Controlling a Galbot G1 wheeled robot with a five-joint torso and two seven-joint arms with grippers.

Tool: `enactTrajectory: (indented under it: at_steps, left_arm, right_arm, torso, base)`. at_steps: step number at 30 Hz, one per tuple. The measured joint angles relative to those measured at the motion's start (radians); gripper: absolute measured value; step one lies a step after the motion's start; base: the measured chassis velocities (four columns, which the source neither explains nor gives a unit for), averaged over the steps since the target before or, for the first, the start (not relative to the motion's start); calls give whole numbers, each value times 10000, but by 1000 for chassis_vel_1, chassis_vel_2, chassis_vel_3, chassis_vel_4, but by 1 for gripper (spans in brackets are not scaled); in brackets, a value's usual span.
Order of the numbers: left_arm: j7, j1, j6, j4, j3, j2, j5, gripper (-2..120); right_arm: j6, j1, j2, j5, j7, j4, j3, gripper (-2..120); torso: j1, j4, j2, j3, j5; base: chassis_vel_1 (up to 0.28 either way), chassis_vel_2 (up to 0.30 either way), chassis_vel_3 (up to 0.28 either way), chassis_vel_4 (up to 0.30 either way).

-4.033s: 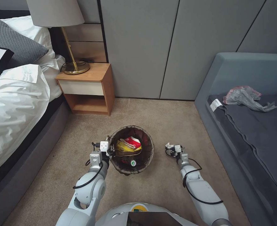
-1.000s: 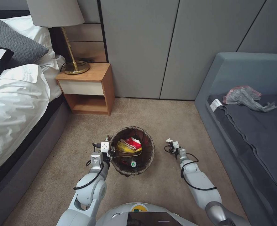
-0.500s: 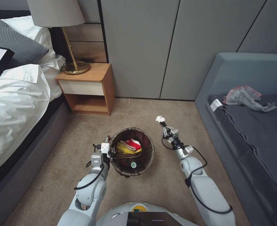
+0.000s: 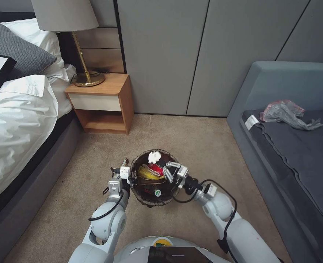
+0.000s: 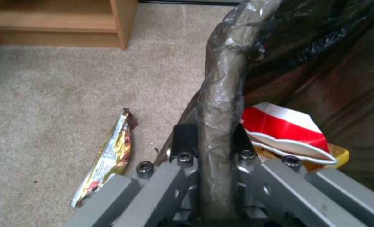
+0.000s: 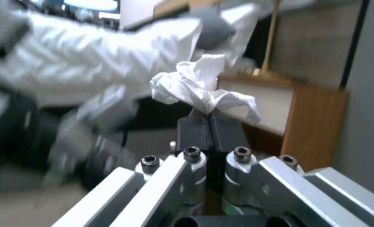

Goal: Pick up the trash bin, then pick up the garbage from the floor and place it into the trash bin.

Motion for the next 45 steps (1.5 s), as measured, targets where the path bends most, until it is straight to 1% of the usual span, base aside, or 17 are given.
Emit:
enactTrajectory:
  at_steps: [4, 10, 12, 15, 17, 19, 20, 23, 24, 28, 29, 31, 32, 35, 38, 39, 45]
  left_arm:
    - [0, -1, 3, -80, -5, 3, -8, 2]
    - [-5, -3, 23, -142, -13, 24, -18, 2]
    - [-6, -3, 29, -150, -13, 29, -20, 2]
    - [-7, -16, 52, -162, -15, 54, -38, 2]
    - [-8, -20, 57, -164, -17, 60, -43, 2]
    - [-10, -28, 70, -170, -23, 75, -58, 2]
    - [-10, -28, 70, -170, -23, 75, -58, 2]
    - [-11, -44, 78, -173, -28, 79, -72, 2]
    - [-11, -44, 78, -173, -28, 79, -72, 2]
    - [-12, -54, 80, -173, -31, 77, -78, 2]
    - [-12, -54, 80, -173, -31, 77, -78, 2]
    - [-12, -61, 82, -173, -33, 75, -82, 2]
    - [-12, -61, 82, -173, -33, 75, -82, 2]
    - [-12, -63, 85, -173, -38, 74, -84, 2]
    - [-13, -64, 86, -174, -41, 73, -84, 2]
    - [-13, -63, 86, -179, -44, 74, -84, 2]
    - [-14, -63, 89, -202, -71, 74, -85, 2]
  right_arm:
    - [146, -35, 79, -268, 50, -718, -195, 0]
    - [183, -3, 85, -453, 117, -1049, -90, -2]
    - [183, 1, 83, -486, 145, -1070, -58, 0]
    - [181, 22, 72, -492, 226, -1077, 1, 14]
    - [180, 36, 73, -490, 232, -1077, 11, 18]
    - [169, 70, 81, -485, 242, -1063, 21, 30]
    - [169, 70, 81, -485, 242, -1063, 21, 30]
    - [159, 119, 111, -491, 245, -1059, 24, 43]
    - [159, 119, 111, -491, 245, -1059, 24, 43]
    - [158, 141, 130, -526, 245, -1062, 37, 63]
    - [158, 141, 130, -526, 245, -1062, 37, 63]
    - [158, 148, 138, -537, 245, -1065, 46, 73]
    - [158, 148, 138, -537, 245, -1065, 46, 73]
    - [159, 145, 159, -548, 245, -1065, 48, 87]
    - [160, 145, 160, -550, 244, -1061, 50, 91]
    - [161, 144, 159, -551, 245, -1046, 55, 98]
    - [218, 120, 151, -574, 259, -762, 126, 100]
  torso:
    - [0, 0, 0, 0, 2]
    - [0, 0, 0, 1, 0]
    - [0, 0, 0, 1, 0]
    - [0, -1, 0, 1, 1]
    - [0, 0, 0, 1, 1]
    - [0, 0, 0, 1, 0]
    - [0, 0, 0, 1, 0]
    - [0, 0, -1, 1, 1]
    - [0, 0, -1, 1, 1]
    - [0, 0, -1, 1, 1]
    - [0, 0, -1, 1, 1]
    - [0, 0, -1, 1, 0]
    - [0, 0, -1, 1, 0]
    - [0, 0, -1, 1, 0]
    - [0, 0, -1, 1, 1]
    - [0, 0, -1, 1, 0]
    - [0, 0, -1, 1, 1]
  base:
    - [0, 0, 0, 0]
    - [0, 0, 0, 0]
    - [0, 0, 0, 0]
    - [0, 0, 0, 0]
    - [0, 0, 0, 0]
    - [0, 0, 0, 0]
    - [0, 0, 0, 0]
    - [0, 0, 0, 0]
    - [0, 0, 0, 0]
    - [0, 0, 0, 0]
    - [0, 0, 0, 0]
    - [0, 0, 0, 0]
    - [0, 0, 0, 0]
    - [0, 0, 0, 0]
    - [0, 0, 0, 0]
    - [0, 0, 0, 0]
    - [0, 0, 0, 0]
